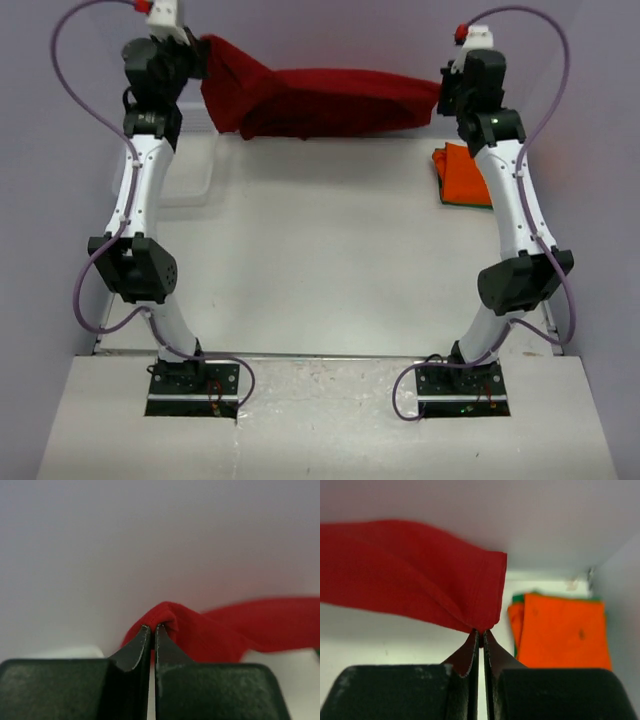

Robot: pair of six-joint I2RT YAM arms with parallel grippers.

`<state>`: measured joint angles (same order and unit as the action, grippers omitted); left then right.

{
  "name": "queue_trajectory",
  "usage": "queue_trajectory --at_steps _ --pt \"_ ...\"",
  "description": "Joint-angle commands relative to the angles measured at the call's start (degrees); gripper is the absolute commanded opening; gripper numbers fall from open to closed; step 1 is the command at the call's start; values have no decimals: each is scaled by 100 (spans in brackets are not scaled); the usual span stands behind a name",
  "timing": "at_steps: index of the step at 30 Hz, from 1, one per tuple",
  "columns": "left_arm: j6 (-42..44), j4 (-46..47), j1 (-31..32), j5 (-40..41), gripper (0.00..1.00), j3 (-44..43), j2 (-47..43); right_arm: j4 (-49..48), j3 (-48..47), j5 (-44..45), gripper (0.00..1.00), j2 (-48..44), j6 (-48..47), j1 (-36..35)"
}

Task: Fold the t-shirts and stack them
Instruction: Flatten out the tshirt

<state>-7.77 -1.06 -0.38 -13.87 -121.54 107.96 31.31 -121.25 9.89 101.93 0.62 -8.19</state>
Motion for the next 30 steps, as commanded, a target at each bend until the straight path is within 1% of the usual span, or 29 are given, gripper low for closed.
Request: queue_trajectory --at_steps 1,2,3,4,5,6,7,8,9,10,11,12,14,16,19,21,23,25,28,30 --pt "57 -404 477 -55 0 1673 -810 569 1090 276 0 -128 805 10" --pt "65 -395 634 93 0 2068 -1308 743 1295 329 0 -182 964 10" --pt "-5 -395 906 278 0 2812 -1565 902 1454 434 0 -208 1097 10" --pt "-101 -447 1021 271 0 3150 -1803 1034 1803 487 0 -313 1350 1" --pt "-163 -483 1136 297 0 3458 -2327 991 2103 548 0 -410 1431 1" --pt "-303 -483 1398 445 0 4122 -2619 1008 2332 653 0 -498 1597 10" --pt "-478 -500 1522 516 0 4434 -2875 1017 2700 681 0 -638 1668 27" --pt "-549 -500 1654 534 0 4706 -3391 1000 2851 733 0 -700 1747 28" --pt "-646 -509 1890 639 0 5257 -3648 1009 2974 725 0 -744 1861 28" --pt "-803 -596 1980 805 0 5480 -3868 1070 3132 612 0 -780 1906 28" --pt "-927 -658 2033 824 0 5691 -4314 1140 3230 645 0 -893 1976 28" --pt "-1015 -711 2042 755 0 6103 -4536 1132 3318 637 0 -981 2046 28" --pt "-1121 -799 2051 1139 0 6317 -5036 808 3730 593 0 -1262 2065 28" --pt "-991 -860 2042 1647 0 6300 -5223 614 3906 523 0 -1701 2056 19" --pt "-710 -1010 2042 1826 0 5862 -5320 429 3820 251 0 -2185 1924 -42" --pt "-630 -1167 2042 1949 0 5554 -5233 612 3636 233 0 -2326 1819 -69" --pt "-585 -1291 2042 1949 0 5343 -5093 1051 3311 346 0 -2301 1862 -69" --pt "-594 -1440 2042 1766 0 5298 -4996 1245 3274 479 0 -2292 1994 -69" --pt "-725 -1608 2042 1387 0 5377 -4864 1168 3765 339 0 -2405 2179 -122" --pt "-866 -1608 2042 1124 0 5605 -4916 1027 4091 224 0 -2476 2266 -218"
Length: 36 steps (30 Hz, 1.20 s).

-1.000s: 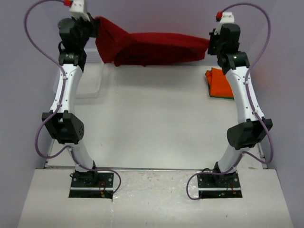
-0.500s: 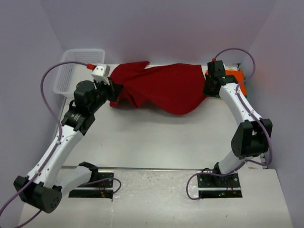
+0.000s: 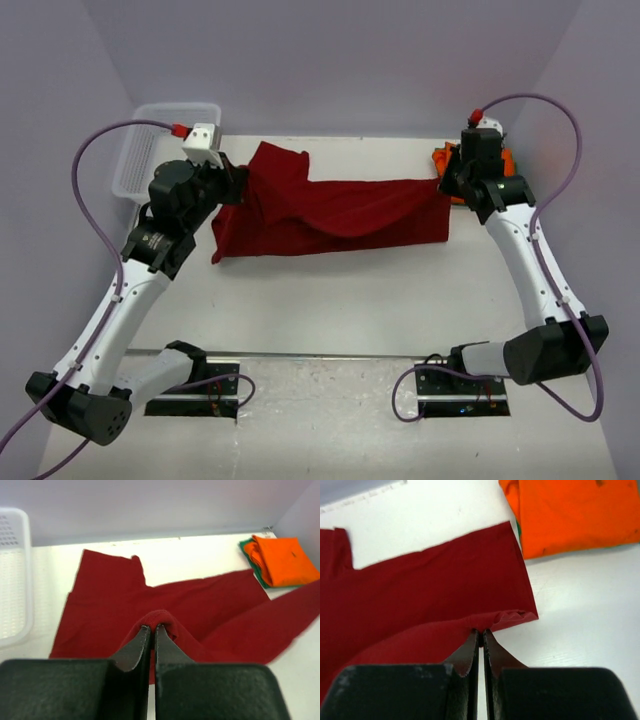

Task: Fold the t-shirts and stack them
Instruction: Flatten out the tshirt

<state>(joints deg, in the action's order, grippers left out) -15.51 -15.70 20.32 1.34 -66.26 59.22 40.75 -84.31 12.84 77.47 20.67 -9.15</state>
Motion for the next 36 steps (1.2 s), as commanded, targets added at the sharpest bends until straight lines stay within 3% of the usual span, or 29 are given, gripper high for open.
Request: queue_trajectory --at_steps 1,7,11,17,24,30,36 --pt "-197 -126 -28 -668 0 174 -77 39 642 68 0 -56 297 -262" --pt "-557 -521 -28 -1206 0 623 -253 91 1319 298 0 -250 789 -842" --pt "-743 -767 -28 -1558 0 886 -437 126 1873 7 0 -706 1254 -1027" --pt "-1611 -1880 -28 -831 0 1045 -912 696 2709 603 0 -1629 1958 -1239" --pt "-2201 -3077 -28 -619 0 1238 -974 1627 3104 850 0 -2007 2696 -1282" --pt "-2527 -3281 -19 -1329 0 2002 -1597 2314 3176 1765 0 -2991 3260 -1300" --pt "-2562 -3729 412 -1181 0 1660 -1571 2675 2885 1978 0 -2870 3453 -1291"
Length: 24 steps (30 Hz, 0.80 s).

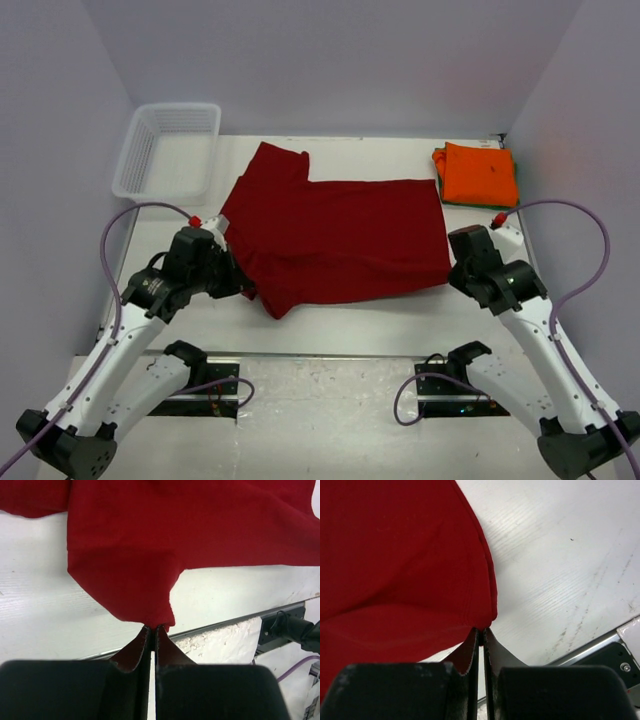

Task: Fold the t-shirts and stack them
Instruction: Flatten out the tshirt

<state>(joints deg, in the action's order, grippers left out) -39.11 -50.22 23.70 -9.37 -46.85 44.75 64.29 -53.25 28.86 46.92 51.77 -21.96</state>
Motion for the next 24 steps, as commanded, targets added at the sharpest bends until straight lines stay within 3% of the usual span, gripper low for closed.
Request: queue_trajectory --at_steps 1,8,13,19,24 --pt "-254 -313 73 -162 0 -229 -238 338 -229 305 0 195 351 -19" --pt "-212 -446 64 171 0 -332 -845 -82 -89 -47 0 -112 -261 -46" --pt "702 518 64 1286 0 -1194 -705 -1268 -387 -293 0 -52 -1464 -46" --pt "1696 1996 64 2008 0 -2177 208 -2903 -1634 -687 0 817 -3028 -54" --pt "2478 2385 64 1966 0 -3616 893 -3186 -3084 -1031 0 1469 -3761 -107"
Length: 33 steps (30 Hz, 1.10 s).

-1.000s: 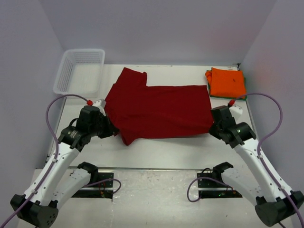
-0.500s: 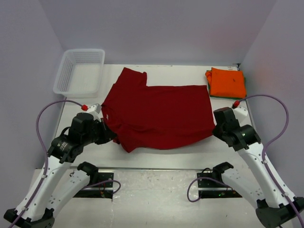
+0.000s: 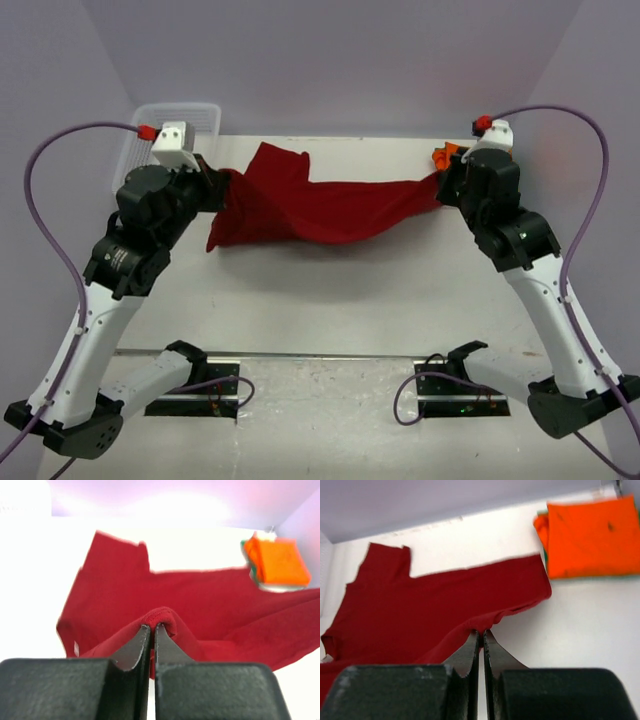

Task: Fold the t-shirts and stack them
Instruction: Flatten out the tshirt

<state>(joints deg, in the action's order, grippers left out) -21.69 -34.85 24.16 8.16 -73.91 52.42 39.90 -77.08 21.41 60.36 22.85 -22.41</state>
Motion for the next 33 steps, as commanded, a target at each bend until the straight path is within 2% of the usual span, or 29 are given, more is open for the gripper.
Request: queue_trajectory --at_steps 1,3,7,10,11,14,18,23,27,28,30,31,33 --pt "824 970 18 64 0 -1097 145 -747 -903 -391 0 134 -1105 -79" --pt "1061 1164 18 -367 0 -1597 154 -774 -1343 -576 0 46 -1274 -105" --pt "1342 823 18 -981 0 -2969 330 -133 -2825 -901 0 143 -1861 -280" --pt "1466 524 18 -1343 0 -3962 426 202 -3591 -1208 0 99 -2082 -378" --pt "1527 419 18 -1474 0 -4487 479 359 -3786 -1462 0 73 -2092 -386" --pt "1563 172 18 -1807 0 -5340 567 518 -4358 -1946 0 -103 -2092 -387" --pt "1432 92 1 -2318 0 -6126 576 659 -4930 -2527 0 -296 -2083 -395" --pt "1211 690 -34 -2557 0 -5846 382 467 -5046 -2783 0 -481 -1916 -395" --pt "1299 454 -34 -2328 0 -5644 1014 528 -4826 -1748 0 -157 -1785 -395" --pt "1325 409 -34 -2145 0 -5339 1285 510 -4460 -1284 0 -104 -1767 -395" --pt "1343 531 -34 -2030 0 -4802 1463 178 -3818 -930 0 -85 -1671 -395" --pt "1378 628 -34 -2003 0 -4478 1542 2 -3049 -737 0 -103 -1644 -387" --pt "1448 953 -34 -1749 0 -3528 1797 -359 -2394 -244 0 10 -1556 -386"
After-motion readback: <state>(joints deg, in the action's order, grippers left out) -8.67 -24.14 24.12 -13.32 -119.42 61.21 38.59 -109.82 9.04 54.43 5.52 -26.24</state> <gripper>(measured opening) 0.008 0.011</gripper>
